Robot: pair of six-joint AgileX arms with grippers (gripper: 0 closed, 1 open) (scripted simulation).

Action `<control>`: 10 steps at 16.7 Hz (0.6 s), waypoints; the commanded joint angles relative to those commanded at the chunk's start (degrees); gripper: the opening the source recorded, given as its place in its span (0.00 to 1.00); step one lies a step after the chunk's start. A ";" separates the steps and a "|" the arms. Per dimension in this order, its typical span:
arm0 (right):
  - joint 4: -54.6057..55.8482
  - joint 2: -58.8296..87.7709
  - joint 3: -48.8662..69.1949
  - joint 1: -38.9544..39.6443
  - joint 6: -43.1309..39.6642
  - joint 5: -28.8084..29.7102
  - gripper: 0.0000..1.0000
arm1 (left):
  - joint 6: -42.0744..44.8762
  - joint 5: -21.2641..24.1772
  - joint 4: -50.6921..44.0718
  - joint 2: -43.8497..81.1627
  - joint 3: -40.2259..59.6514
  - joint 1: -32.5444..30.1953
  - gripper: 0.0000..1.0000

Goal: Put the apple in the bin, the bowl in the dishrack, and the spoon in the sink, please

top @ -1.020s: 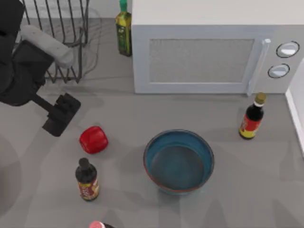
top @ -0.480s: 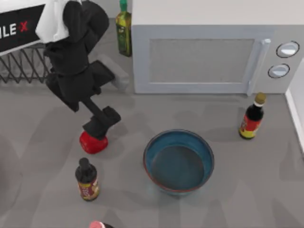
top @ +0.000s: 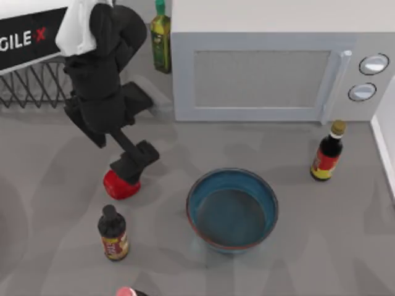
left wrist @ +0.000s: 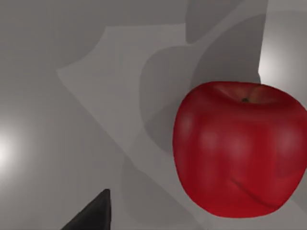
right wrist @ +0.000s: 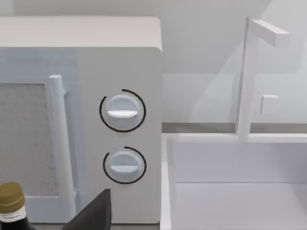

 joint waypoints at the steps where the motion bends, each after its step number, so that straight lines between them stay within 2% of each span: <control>1: 0.00 0.00 0.00 0.00 0.00 0.00 1.00 | 0.08 0.02 0.78 0.30 -0.70 -0.16 1.00; 7: 0.00 0.00 0.00 0.00 0.00 0.00 1.00 | -0.32 0.07 12.76 3.93 -8.47 -0.65 1.00; 10: 0.00 0.00 0.00 0.00 0.00 0.00 1.00 | -0.37 0.09 14.15 4.54 -9.61 -0.72 1.00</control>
